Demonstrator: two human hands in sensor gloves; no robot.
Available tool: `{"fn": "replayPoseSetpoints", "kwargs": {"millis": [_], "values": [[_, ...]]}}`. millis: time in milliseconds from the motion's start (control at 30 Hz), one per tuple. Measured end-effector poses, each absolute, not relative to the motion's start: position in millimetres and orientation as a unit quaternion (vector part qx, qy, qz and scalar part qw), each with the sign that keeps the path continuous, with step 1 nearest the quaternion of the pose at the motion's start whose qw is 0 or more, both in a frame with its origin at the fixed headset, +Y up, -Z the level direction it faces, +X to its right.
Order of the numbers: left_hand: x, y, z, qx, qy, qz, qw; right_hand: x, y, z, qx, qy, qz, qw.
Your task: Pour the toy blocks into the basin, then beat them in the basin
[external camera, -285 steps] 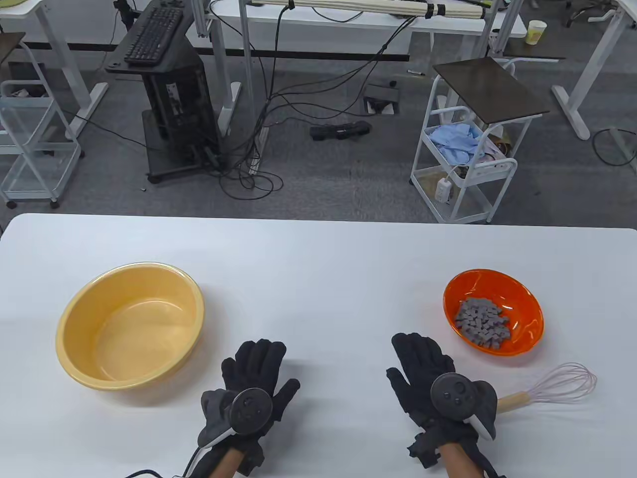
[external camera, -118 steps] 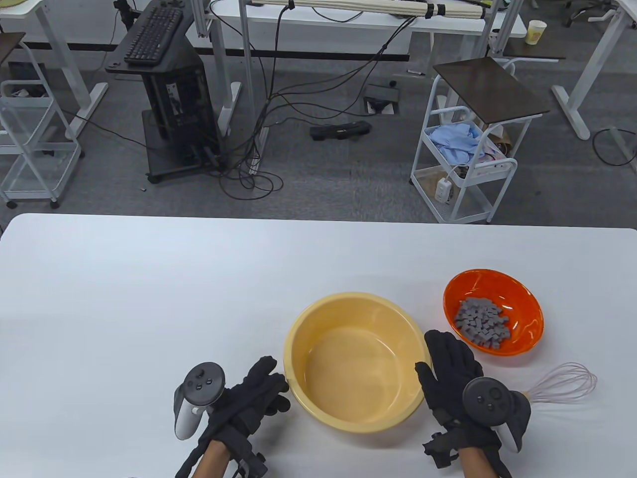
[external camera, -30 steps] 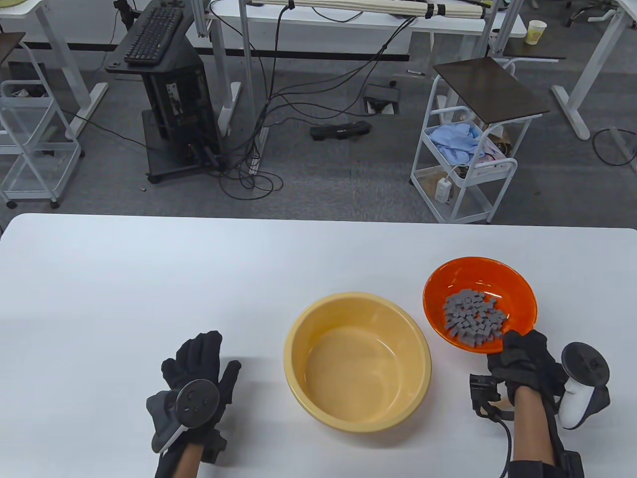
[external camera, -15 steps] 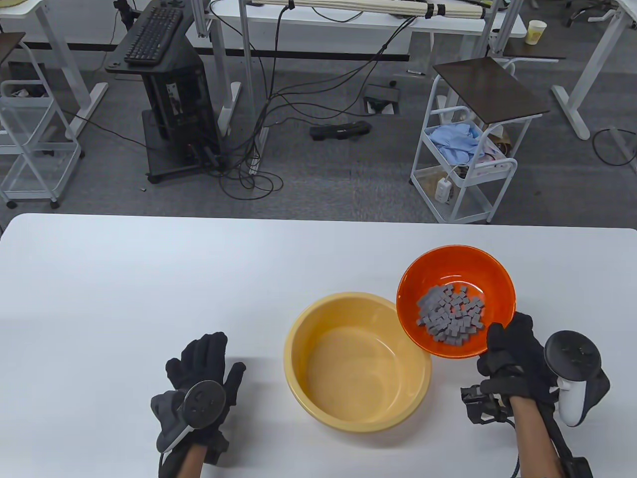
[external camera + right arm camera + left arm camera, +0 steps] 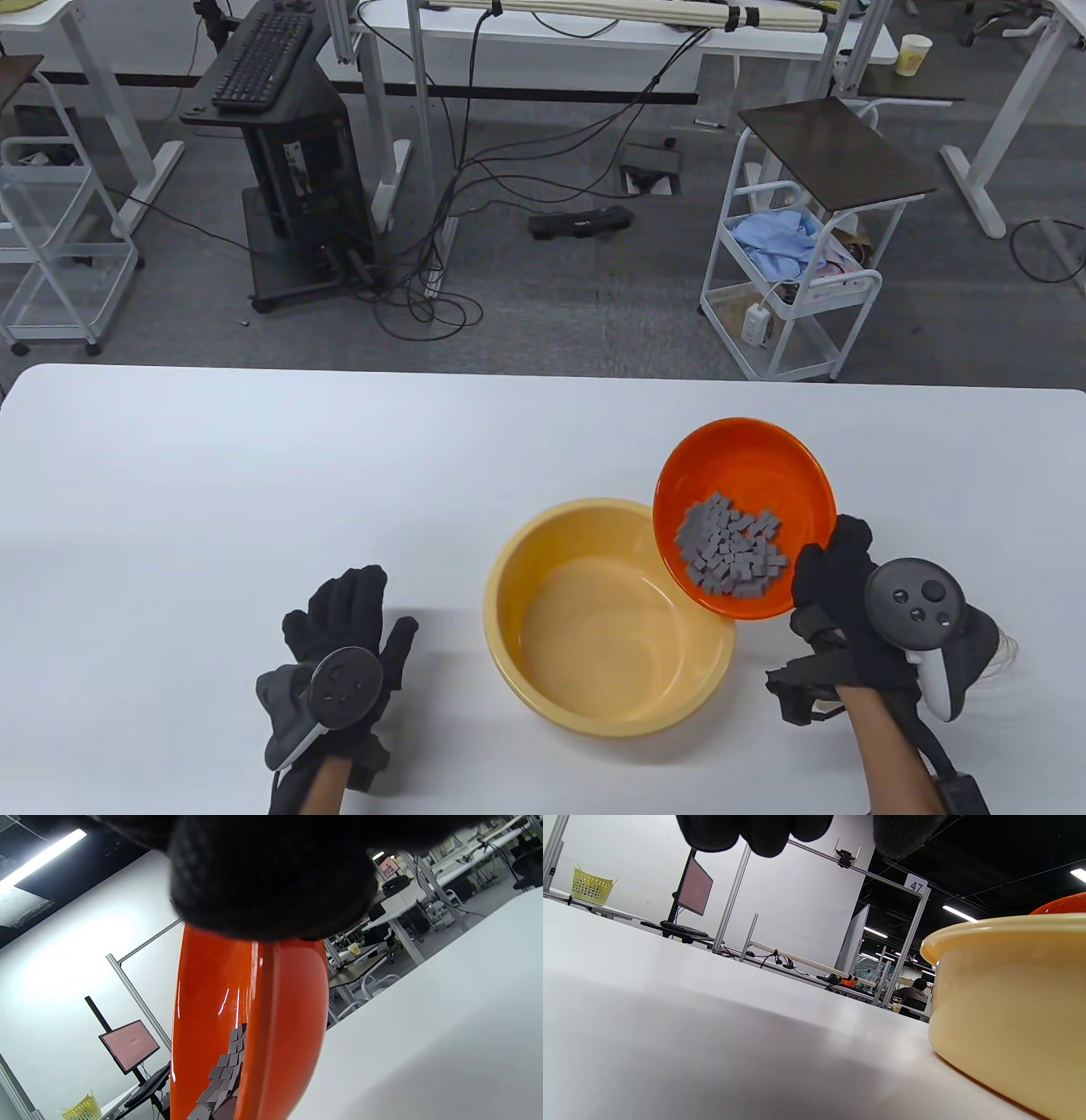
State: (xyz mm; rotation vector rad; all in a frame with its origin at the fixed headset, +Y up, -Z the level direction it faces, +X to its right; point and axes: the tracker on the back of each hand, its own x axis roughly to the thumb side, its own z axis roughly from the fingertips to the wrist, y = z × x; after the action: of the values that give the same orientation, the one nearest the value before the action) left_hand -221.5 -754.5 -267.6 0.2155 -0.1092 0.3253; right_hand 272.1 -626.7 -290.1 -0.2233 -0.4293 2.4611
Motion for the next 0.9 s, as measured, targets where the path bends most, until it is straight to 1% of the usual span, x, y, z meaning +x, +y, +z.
{"fn": "replayPoseSetpoints", "kwargs": {"millis": [500, 900], "values": [[-221.0, -754.9, -268.3, 0.107, -0.066, 0.154, 0.98, 254.0, -622.4, -284.3, -0.025, -0.241, 0.946, 0.215], [-219.3, -754.2, -268.2, 0.11, -0.072, 0.144, 0.981, 237.5, -608.6, -276.7, 0.037, -0.303, 0.942, 0.142]]}}
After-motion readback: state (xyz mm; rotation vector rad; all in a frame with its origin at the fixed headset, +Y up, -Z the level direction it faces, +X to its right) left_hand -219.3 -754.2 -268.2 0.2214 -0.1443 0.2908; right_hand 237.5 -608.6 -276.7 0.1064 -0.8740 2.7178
